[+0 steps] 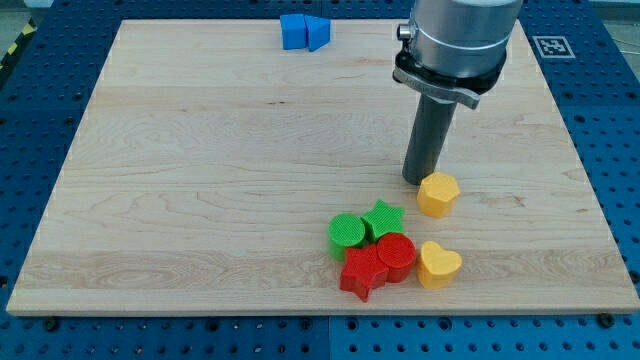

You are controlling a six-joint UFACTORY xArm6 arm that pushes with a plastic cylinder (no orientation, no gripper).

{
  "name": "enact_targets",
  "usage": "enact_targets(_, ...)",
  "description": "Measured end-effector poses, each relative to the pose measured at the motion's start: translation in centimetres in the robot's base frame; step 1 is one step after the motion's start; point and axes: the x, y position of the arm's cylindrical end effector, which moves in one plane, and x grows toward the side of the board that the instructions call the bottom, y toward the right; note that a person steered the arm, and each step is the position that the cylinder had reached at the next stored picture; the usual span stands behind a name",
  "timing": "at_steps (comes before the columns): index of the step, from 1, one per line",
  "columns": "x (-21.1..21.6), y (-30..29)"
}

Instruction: Place the yellow hexagon towards the top of the yellow heart

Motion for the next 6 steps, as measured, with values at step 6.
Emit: enact_targets(6, 4.1, 1.9)
